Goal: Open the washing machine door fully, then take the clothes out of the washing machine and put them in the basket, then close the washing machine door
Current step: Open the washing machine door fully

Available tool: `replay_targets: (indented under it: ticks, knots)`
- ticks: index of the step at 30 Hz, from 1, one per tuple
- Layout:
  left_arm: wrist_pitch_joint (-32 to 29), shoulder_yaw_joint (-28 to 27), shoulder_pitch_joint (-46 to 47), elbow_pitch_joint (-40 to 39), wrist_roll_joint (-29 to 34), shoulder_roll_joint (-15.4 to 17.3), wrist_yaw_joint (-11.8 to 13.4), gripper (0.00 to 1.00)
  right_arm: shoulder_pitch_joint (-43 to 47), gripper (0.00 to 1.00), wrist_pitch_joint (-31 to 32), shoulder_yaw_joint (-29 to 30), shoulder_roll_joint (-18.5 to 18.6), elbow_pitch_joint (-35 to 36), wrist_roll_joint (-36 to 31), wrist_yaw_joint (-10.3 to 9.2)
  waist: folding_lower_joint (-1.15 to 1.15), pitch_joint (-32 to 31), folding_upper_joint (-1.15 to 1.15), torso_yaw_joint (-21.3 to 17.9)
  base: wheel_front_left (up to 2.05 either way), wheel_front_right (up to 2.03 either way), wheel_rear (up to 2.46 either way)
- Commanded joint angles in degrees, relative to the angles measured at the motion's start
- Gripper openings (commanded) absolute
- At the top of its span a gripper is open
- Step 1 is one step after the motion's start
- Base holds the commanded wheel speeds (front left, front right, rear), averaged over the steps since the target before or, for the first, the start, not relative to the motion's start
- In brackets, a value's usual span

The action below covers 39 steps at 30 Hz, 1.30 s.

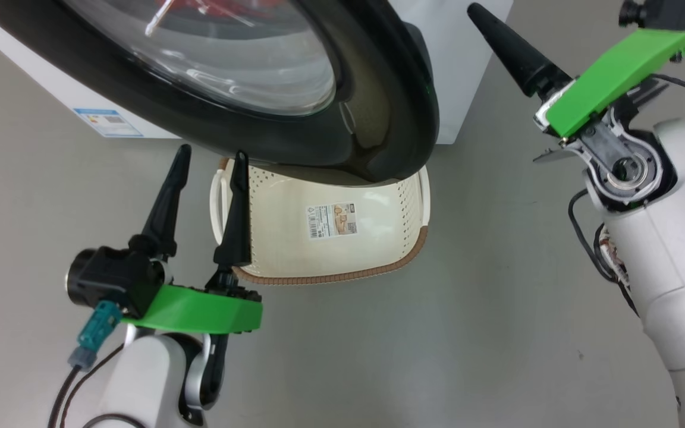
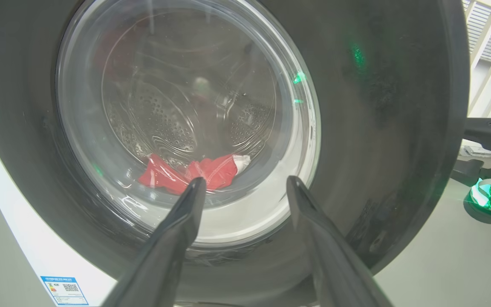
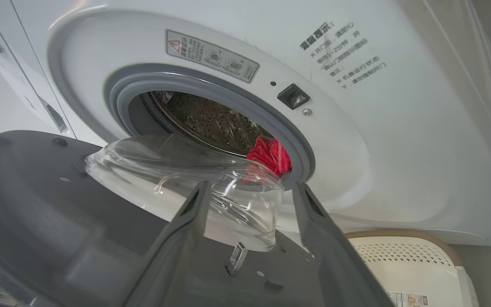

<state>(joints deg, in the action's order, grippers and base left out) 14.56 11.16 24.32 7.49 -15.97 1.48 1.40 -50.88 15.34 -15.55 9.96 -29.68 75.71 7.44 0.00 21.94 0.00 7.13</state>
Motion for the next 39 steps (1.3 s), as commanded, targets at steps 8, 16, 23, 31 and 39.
replay_targets:
  ticks: [8, 16, 23, 31, 39]
  knots:
    - [0.4, -3.2, -0.1, -1.2, 1.3, 1.4, -0.8, 1.0, 3.5, 1.0, -15.1, -6.5, 2.3, 2.8, -8.4, 0.05, 0.0, -0.1, 0.0, -1.7, 0.0, 0.0, 0.0]
    - [0.4, -4.0, -0.4, -0.1, 2.2, 1.4, -1.4, 1.0, 6.5, 1.0, -28.8, -11.2, 3.3, -0.6, -18.1, 0.05, 0.0, -1.3, 0.0, -2.9, 0.0, 0.0, 0.0]
    - [0.4, -5.0, -0.8, -0.4, 2.6, 1.4, -1.6, 1.0, 9.3, 1.0, -30.3, -7.2, 1.8, 1.2, -33.0, 0.05, 0.0, -1.7, 0.0, -3.7, 0.0, 0.0, 0.0]
    - [0.4, -4.9, -0.6, -0.5, 2.4, 1.4, -1.5, 1.0, 18.9, 1.0, -30.3, 3.6, -3.5, 10.1, -48.8, 0.05, 0.0, -2.3, 0.0, -3.4, 0.0, 0.0, 0.0]
    - [0.4, -4.6, -0.7, -0.7, 2.3, 1.4, -1.1, 1.0, 25.8, 1.0, -30.3, 6.7, -6.3, 15.8, -54.8, 0.05, 0.0, -2.6, 0.0, -3.6, 0.0, 0.0, 0.0]
